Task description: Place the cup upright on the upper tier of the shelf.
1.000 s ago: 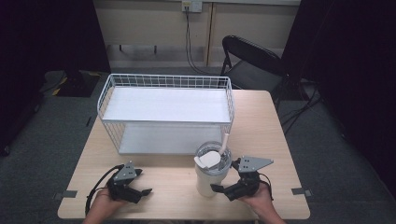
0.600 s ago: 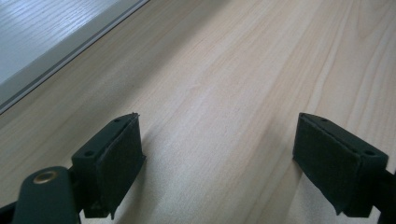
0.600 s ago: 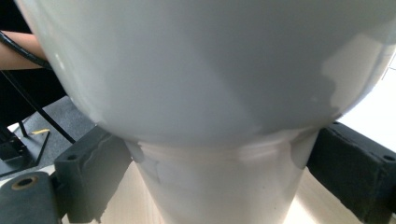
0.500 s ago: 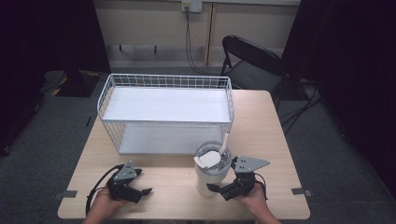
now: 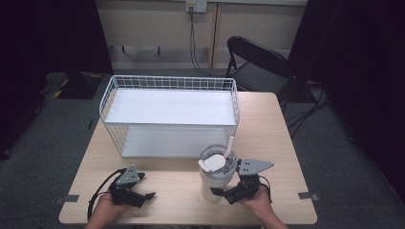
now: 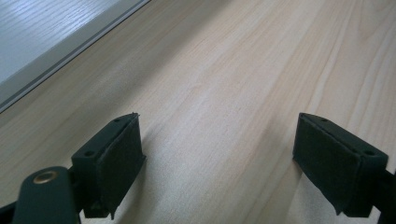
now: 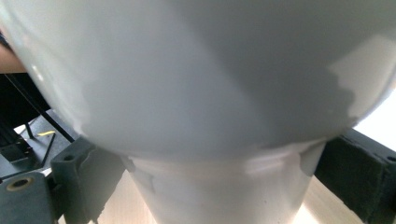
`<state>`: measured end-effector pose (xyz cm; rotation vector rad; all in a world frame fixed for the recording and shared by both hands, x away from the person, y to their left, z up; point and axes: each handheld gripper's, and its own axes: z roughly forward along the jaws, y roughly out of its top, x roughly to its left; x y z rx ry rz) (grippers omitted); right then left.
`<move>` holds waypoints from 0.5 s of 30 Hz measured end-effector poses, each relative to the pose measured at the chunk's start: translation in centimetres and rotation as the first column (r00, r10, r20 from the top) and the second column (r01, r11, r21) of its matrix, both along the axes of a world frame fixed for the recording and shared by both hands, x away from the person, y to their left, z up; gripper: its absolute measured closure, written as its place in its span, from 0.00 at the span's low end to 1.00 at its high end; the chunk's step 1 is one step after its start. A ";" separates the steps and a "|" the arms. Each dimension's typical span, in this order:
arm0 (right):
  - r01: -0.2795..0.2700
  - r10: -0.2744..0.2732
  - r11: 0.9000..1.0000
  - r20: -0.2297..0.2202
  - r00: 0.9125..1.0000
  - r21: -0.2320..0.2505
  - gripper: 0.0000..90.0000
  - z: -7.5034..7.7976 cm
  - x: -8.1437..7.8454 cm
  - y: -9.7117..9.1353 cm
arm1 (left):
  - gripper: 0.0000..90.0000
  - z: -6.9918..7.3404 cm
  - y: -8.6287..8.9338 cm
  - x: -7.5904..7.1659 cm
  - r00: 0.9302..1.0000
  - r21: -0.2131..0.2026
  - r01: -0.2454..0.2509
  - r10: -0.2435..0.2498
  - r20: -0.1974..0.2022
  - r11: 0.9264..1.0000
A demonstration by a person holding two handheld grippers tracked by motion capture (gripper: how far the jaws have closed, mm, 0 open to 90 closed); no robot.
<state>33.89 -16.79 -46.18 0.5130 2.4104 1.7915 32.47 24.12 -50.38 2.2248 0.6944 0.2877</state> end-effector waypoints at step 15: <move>-0.033 0.034 0.998 -0.026 0.999 0.054 0.05 -0.8 0.6 0.2 | 0.17 0.0 0.0 0.0 1.000 0.000 0.000 0.000 0.000 1.000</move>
